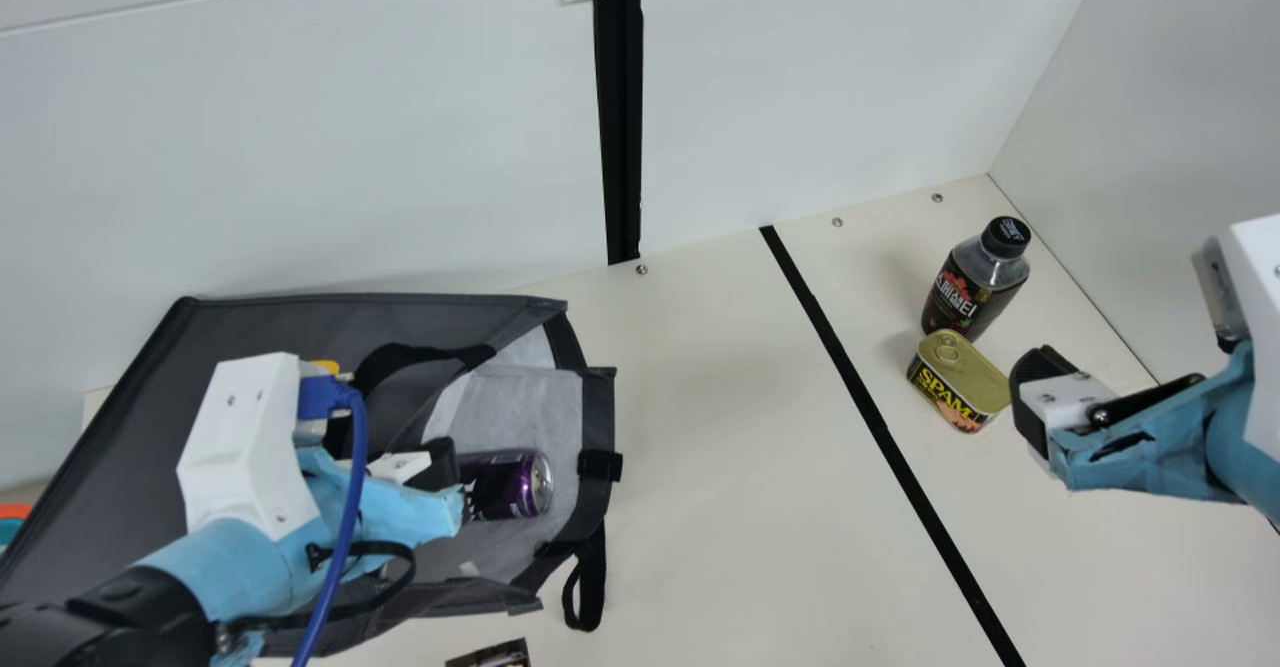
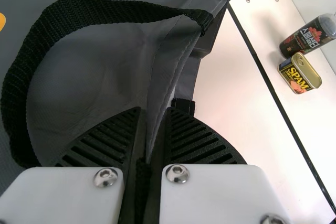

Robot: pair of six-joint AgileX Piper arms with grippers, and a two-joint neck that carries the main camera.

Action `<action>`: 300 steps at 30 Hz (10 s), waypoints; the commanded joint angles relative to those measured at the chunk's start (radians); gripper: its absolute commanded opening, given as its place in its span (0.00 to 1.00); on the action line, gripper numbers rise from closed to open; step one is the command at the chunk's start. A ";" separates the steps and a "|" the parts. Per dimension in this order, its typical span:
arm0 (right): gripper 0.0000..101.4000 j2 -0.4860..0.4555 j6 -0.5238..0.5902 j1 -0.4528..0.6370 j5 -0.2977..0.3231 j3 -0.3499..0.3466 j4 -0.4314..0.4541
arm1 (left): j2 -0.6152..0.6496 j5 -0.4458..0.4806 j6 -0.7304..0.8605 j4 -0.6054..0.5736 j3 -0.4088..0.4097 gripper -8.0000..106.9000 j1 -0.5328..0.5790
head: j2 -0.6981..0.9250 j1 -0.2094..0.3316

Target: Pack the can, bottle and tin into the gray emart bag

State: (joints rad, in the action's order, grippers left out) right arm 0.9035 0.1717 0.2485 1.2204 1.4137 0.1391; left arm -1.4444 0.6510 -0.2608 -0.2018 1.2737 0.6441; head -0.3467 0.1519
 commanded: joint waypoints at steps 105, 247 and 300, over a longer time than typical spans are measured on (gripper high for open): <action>0.90 0.677 0.064 0.095 -0.064 0.436 -0.040 | 0.000 0.000 0.000 0.000 0.000 0.16 0.000 | -0.002 0.023; 0.00 0.808 0.120 0.079 -0.153 0.370 -0.188 | 0.000 0.000 0.000 0.000 0.000 0.16 0.000 | -0.002 0.023; 0.00 0.514 0.074 -0.282 -0.118 0.123 -0.149 | 0.000 0.000 0.000 0.000 0.000 0.16 0.000 | -0.002 0.023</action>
State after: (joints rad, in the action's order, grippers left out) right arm 1.4191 0.2428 -0.0290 1.1021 1.5373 -0.0099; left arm -1.4444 0.6510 -0.2608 -0.2018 1.2737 0.6441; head -0.3467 0.1519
